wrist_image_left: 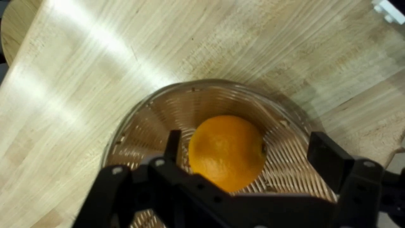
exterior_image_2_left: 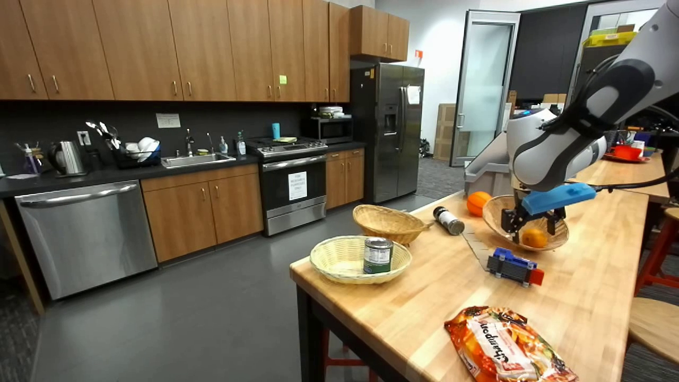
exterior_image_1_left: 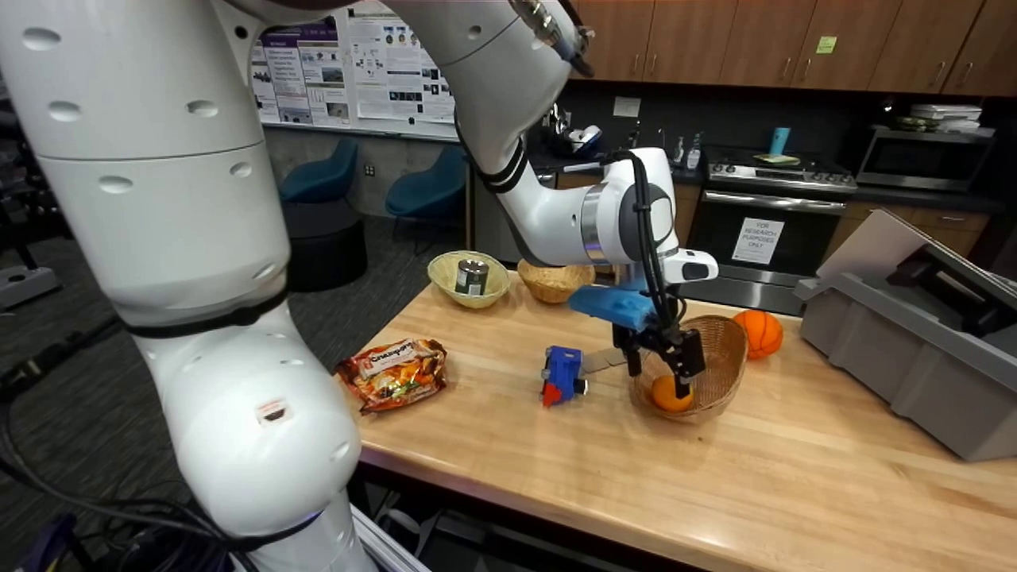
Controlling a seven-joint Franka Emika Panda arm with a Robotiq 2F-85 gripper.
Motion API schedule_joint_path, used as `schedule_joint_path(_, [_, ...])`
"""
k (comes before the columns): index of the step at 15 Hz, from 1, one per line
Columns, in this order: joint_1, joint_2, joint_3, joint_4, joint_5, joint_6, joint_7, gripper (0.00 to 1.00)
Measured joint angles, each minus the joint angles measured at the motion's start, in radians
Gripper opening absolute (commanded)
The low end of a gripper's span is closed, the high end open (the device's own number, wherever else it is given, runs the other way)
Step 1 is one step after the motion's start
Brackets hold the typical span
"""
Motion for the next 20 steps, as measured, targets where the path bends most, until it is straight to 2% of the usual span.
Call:
schedule_joint_path(2, [0.000,0.000,0.000,-0.009,0.000,0.000,0.005,0.61])
schedule_joint_path(6, [0.000,-0.001,0.000,-0.019,-0.001,0.001,0.015,0.28])
schedule_joint_path(9, [0.001,-0.005,0.000,-0.026,-0.003,0.001,0.018,0.19])
schedule_joint_path(11, [0.001,-0.009,0.000,-0.028,-0.005,0.001,0.020,0.04])
schedule_joint_path(12, [0.001,-0.010,0.000,-0.028,-0.007,0.001,0.022,0.00])
schedule_joint_path(19, [0.001,-0.035,0.001,-0.028,-0.051,0.000,0.052,0.00])
schedule_joint_path(20, [0.001,-0.042,0.002,-0.028,-0.060,0.000,0.056,0.15])
